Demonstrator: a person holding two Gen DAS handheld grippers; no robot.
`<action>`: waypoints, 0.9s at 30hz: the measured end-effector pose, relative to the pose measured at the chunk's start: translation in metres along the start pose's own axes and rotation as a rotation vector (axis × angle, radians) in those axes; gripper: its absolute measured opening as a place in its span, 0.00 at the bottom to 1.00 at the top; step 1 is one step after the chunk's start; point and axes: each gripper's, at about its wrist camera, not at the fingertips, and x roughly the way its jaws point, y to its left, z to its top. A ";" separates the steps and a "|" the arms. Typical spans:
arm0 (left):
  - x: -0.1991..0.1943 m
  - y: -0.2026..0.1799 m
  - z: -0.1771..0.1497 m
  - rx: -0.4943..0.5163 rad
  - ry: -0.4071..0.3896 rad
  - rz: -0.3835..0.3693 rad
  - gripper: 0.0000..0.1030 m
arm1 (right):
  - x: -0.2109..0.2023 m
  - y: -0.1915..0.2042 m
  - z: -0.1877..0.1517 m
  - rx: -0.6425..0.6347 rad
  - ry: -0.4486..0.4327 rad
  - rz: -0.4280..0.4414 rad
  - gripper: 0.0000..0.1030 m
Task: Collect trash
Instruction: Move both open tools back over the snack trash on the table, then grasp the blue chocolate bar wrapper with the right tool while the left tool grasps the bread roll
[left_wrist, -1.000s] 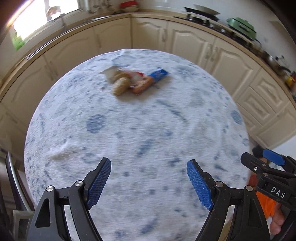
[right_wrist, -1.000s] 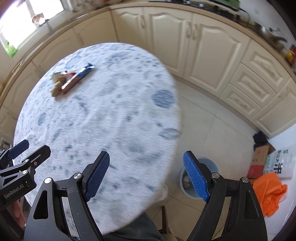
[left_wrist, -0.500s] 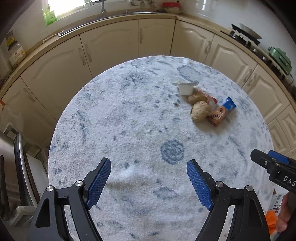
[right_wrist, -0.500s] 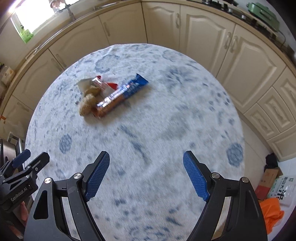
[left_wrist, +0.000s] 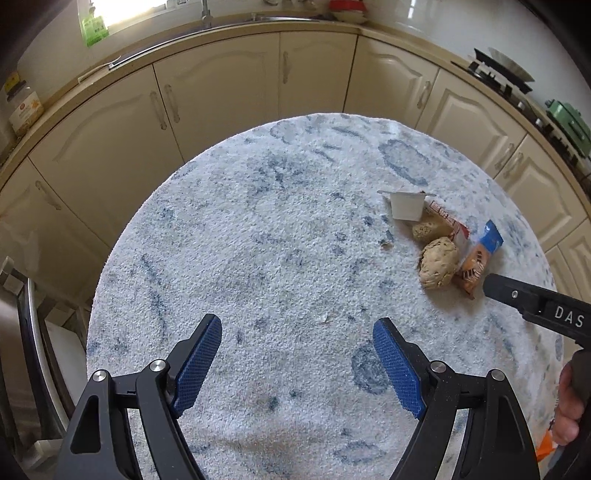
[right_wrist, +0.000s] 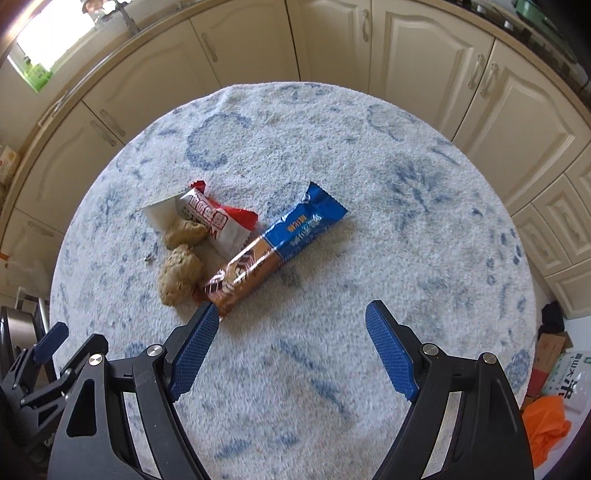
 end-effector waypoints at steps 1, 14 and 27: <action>0.002 0.000 0.001 0.000 0.001 -0.003 0.78 | 0.002 0.002 0.003 0.000 0.001 -0.006 0.81; 0.015 0.002 0.002 -0.012 0.018 -0.006 0.78 | 0.023 0.027 0.011 -0.132 -0.062 -0.090 0.52; 0.008 -0.019 -0.002 0.007 0.014 -0.027 0.78 | -0.008 -0.026 -0.036 -0.194 -0.073 -0.071 0.29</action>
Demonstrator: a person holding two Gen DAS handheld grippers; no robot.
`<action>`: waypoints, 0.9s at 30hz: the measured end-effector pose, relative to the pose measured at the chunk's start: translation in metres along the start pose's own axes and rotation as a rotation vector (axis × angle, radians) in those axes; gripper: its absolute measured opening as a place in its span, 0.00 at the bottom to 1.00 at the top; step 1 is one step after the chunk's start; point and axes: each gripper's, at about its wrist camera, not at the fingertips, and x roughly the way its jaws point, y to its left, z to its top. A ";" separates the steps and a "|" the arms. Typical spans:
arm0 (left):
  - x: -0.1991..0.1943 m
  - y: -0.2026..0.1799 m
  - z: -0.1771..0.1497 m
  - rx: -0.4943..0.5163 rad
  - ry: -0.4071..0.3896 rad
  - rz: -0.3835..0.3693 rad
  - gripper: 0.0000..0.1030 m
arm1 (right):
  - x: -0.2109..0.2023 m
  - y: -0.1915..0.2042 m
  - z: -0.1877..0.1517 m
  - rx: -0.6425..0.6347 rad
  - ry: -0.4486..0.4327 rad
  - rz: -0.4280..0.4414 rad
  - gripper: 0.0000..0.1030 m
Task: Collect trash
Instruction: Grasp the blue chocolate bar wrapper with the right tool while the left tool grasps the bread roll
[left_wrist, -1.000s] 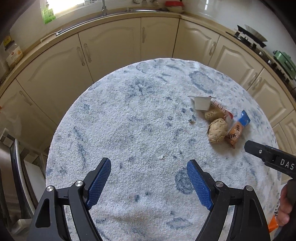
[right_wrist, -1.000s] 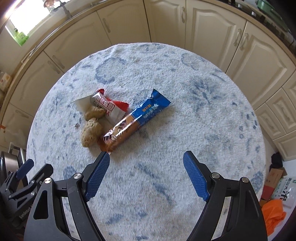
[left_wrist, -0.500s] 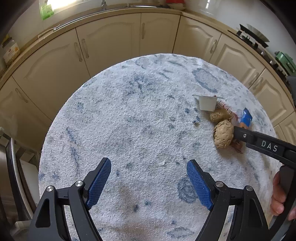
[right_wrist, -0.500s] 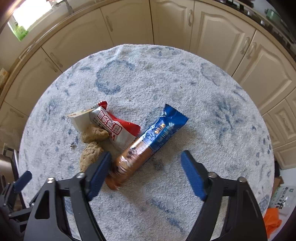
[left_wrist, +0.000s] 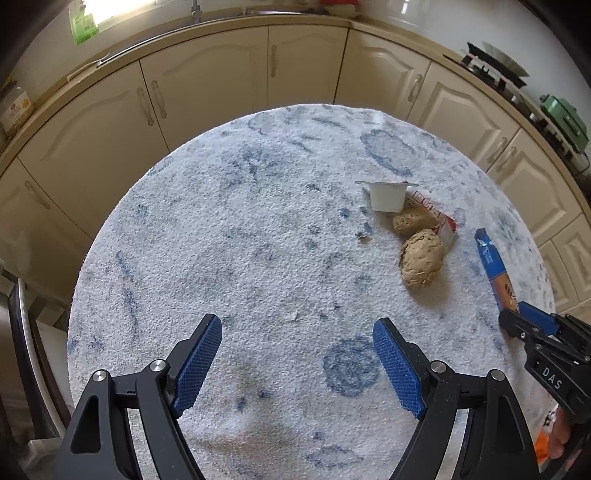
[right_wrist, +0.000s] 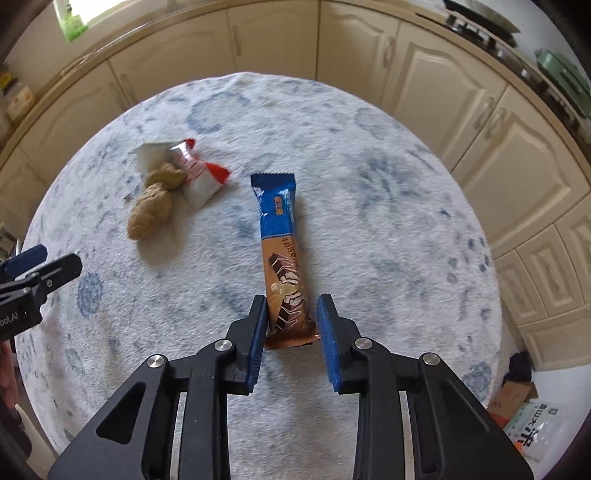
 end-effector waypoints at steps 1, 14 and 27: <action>-0.001 -0.003 0.001 0.002 -0.001 -0.002 0.78 | 0.000 -0.002 0.002 0.002 -0.004 -0.013 0.30; 0.015 -0.046 0.023 0.075 -0.002 0.000 0.77 | 0.018 -0.012 0.025 0.043 -0.114 0.013 0.20; 0.050 -0.089 0.030 0.177 -0.009 -0.030 0.28 | 0.013 -0.026 0.010 0.087 -0.197 0.075 0.18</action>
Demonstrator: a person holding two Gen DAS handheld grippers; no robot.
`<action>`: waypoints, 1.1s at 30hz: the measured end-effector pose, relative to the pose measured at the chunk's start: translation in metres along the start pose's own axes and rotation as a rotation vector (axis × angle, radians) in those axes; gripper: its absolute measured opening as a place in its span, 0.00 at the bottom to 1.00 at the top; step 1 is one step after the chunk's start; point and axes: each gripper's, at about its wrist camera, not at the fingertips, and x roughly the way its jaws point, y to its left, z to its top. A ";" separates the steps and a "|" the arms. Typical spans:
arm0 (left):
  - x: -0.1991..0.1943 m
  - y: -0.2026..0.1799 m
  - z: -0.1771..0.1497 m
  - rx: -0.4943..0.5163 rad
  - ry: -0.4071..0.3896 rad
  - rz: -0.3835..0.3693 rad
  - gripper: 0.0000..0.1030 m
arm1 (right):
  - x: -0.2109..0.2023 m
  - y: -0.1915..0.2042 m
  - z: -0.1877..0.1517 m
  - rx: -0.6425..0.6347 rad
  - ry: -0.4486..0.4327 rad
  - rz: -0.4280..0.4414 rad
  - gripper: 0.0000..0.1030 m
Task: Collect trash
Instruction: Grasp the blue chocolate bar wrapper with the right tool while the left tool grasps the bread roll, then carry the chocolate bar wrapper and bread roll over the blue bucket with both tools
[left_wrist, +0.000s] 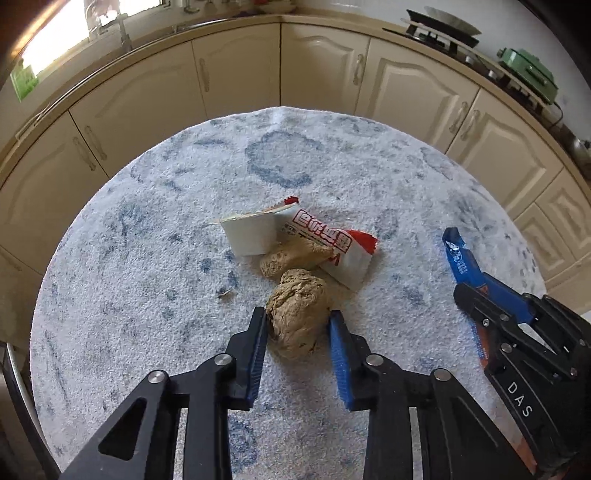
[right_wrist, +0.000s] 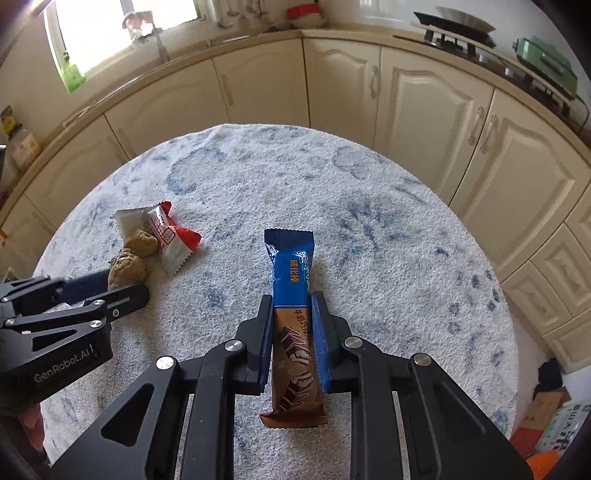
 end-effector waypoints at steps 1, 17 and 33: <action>0.000 -0.001 -0.002 0.002 -0.006 0.008 0.28 | -0.001 0.000 -0.002 -0.006 -0.008 -0.001 0.18; -0.020 -0.012 -0.030 0.022 -0.018 0.035 0.28 | -0.018 -0.004 -0.025 0.012 -0.012 -0.066 0.18; -0.042 -0.066 -0.039 0.120 -0.022 -0.012 0.28 | -0.045 -0.051 -0.050 0.132 -0.012 -0.100 0.18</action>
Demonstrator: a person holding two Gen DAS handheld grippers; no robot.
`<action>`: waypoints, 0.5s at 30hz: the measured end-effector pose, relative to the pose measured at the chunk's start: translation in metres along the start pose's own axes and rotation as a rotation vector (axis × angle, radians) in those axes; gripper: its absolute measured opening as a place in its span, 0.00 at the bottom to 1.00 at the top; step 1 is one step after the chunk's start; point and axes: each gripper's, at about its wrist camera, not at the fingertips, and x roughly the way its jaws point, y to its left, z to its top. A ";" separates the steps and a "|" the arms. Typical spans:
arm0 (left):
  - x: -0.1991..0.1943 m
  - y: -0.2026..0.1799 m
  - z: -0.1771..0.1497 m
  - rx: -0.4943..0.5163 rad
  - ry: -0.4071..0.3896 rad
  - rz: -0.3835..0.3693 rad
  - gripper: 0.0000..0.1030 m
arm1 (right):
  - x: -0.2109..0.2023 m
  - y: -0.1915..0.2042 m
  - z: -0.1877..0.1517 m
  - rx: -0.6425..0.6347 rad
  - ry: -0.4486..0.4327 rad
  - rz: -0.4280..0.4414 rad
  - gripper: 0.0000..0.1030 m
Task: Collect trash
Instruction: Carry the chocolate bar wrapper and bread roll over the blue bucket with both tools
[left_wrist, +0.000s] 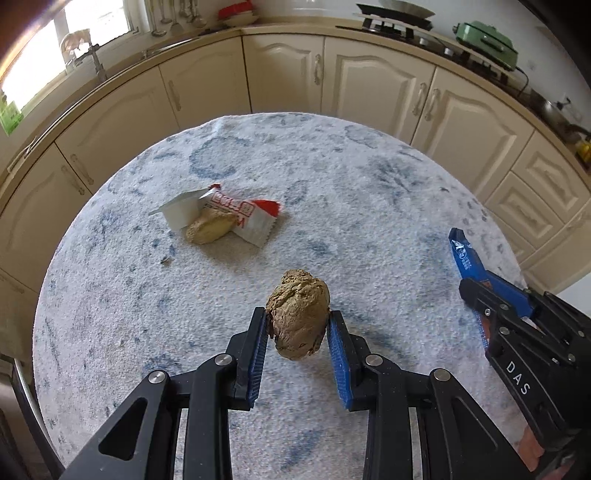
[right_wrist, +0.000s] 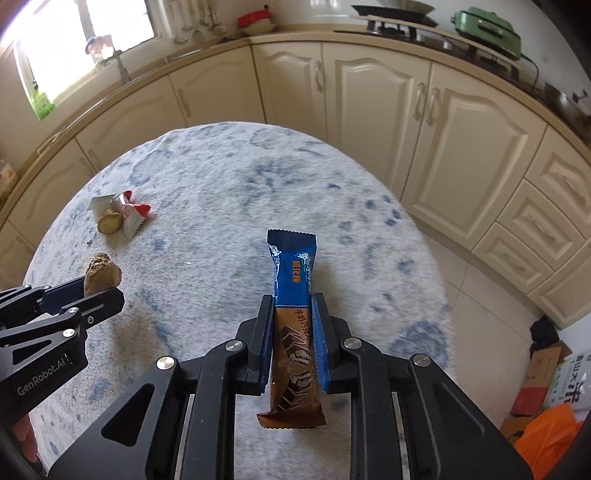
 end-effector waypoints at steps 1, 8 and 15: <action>-0.001 -0.007 0.000 0.013 -0.001 -0.005 0.28 | -0.002 -0.005 -0.001 0.009 -0.001 -0.006 0.18; -0.004 -0.051 -0.001 0.088 0.006 -0.030 0.28 | -0.018 -0.048 -0.015 0.084 -0.013 -0.045 0.18; -0.012 -0.106 -0.005 0.180 0.006 -0.075 0.28 | -0.038 -0.097 -0.036 0.176 -0.021 -0.086 0.18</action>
